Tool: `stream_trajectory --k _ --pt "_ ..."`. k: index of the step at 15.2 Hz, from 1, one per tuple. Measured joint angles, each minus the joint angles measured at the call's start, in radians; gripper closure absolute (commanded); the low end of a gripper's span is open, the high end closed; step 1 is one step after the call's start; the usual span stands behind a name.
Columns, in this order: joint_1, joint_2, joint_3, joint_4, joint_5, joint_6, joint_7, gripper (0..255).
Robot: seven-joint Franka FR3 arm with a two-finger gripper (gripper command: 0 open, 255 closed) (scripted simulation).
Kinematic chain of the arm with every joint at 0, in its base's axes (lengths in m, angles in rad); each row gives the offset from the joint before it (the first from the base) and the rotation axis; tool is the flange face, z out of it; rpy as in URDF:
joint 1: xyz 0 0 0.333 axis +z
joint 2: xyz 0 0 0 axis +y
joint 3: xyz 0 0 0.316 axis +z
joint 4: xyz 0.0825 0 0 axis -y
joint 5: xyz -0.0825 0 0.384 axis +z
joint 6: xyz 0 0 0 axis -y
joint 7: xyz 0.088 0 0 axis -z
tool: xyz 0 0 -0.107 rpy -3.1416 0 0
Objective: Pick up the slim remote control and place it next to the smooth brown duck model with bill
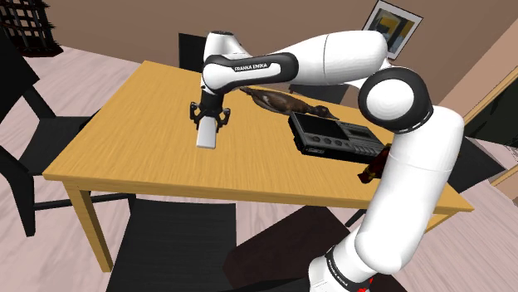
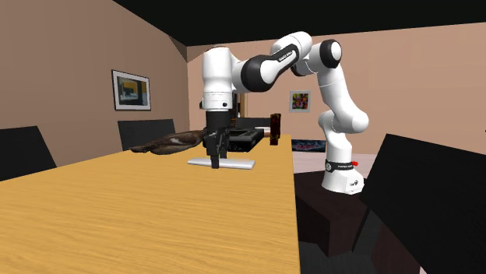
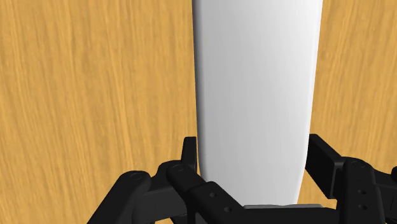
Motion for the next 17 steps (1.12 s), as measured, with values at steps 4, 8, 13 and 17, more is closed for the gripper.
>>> stream_trajectory --k 4,8,13,17 --pt "-0.002 -0.020 0.003 0.029 0.007 -0.048 -0.006 255" --pt "-0.002 -0.033 0.005 0.062 0.013 -0.094 -0.008 255" --pt "-0.003 -0.051 0.008 0.108 0.019 -0.157 -0.014 255" --pt "-0.002 -0.061 0.010 0.145 0.023 -0.204 -0.016 255"
